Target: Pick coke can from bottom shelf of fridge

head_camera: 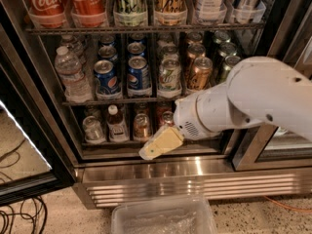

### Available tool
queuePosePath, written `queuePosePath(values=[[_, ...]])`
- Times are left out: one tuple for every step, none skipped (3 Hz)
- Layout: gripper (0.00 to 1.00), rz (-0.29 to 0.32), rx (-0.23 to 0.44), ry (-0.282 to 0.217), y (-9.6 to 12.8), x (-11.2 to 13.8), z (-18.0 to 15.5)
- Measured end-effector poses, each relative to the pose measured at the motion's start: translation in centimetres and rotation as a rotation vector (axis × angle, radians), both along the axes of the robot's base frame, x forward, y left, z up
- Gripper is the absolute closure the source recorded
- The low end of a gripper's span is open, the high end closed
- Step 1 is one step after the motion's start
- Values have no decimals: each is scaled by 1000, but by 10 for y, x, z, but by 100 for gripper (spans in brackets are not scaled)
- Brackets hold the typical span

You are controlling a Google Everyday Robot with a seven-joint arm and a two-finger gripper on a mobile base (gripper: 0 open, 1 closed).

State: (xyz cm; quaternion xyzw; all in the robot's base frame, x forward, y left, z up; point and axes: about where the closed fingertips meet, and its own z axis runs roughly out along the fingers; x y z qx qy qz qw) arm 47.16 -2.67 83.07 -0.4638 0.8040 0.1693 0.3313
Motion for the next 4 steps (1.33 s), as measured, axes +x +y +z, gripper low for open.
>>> queuePosePath(values=[[0,-39,16,-68,0,17,10],[0,-39,16,-68,0,17,10],[0,-58,67,-53,9,17,-5],[0,-123,148,-14,23,9,-46]])
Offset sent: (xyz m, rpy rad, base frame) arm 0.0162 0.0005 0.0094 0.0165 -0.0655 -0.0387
